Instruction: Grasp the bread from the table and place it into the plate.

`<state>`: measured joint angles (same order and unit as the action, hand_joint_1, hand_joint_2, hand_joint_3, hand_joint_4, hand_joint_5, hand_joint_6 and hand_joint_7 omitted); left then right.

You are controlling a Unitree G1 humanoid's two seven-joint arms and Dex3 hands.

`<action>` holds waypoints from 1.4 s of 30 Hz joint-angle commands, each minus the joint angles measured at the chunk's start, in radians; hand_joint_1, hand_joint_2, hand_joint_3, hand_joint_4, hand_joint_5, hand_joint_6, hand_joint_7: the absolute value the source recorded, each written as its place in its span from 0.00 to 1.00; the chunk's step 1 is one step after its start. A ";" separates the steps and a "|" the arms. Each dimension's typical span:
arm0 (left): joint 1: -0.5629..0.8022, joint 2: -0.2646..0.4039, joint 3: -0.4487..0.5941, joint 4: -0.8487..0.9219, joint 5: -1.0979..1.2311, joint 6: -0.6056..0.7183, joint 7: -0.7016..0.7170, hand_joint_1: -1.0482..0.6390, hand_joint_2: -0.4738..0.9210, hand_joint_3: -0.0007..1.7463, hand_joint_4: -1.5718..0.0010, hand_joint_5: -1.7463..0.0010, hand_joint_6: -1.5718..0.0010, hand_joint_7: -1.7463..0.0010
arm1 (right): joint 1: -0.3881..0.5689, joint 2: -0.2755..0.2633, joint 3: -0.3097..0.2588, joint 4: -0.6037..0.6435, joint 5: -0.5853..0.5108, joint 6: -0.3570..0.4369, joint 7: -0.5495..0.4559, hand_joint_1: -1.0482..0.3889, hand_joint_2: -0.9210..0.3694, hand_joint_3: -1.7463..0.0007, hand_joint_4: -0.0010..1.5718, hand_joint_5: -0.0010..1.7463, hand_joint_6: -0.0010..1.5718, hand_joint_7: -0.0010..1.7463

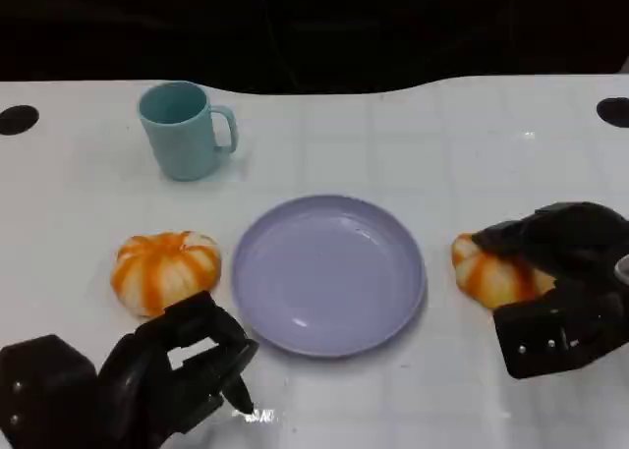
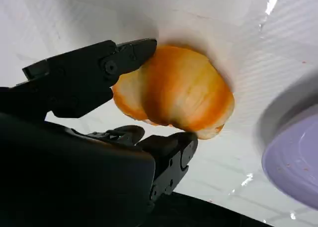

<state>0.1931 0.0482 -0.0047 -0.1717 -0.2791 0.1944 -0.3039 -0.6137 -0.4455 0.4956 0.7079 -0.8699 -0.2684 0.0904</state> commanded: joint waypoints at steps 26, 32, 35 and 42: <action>0.032 0.016 -0.002 -0.041 0.003 0.007 0.011 0.29 1.00 0.15 0.54 0.00 0.58 0.13 | -0.114 0.074 -0.047 0.317 0.153 -0.153 -0.358 0.69 0.03 0.88 0.52 1.00 0.50 0.75; 0.036 0.018 -0.002 -0.044 0.004 0.003 0.009 0.29 1.00 0.16 0.54 0.00 0.58 0.14 | -0.110 0.102 -0.072 0.351 0.192 -0.186 -0.425 0.71 0.12 0.75 0.55 1.00 0.50 0.81; 0.035 0.016 -0.002 -0.040 0.002 0.001 0.009 0.29 1.00 0.16 0.53 0.00 0.57 0.14 | -0.108 0.108 -0.076 0.358 0.202 -0.209 -0.462 0.72 0.31 0.49 0.58 1.00 0.52 0.85; 0.032 0.014 -0.005 -0.034 0.004 -0.002 0.009 0.29 1.00 0.16 0.54 0.00 0.57 0.14 | -0.105 0.108 -0.110 0.326 0.254 -0.291 -0.478 0.78 0.37 0.42 0.59 1.00 0.47 0.97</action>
<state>0.2223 0.0519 -0.0129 -0.2085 -0.2784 0.2056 -0.2921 -0.7123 -0.3282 0.4094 1.0593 -0.6443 -0.5219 -0.3696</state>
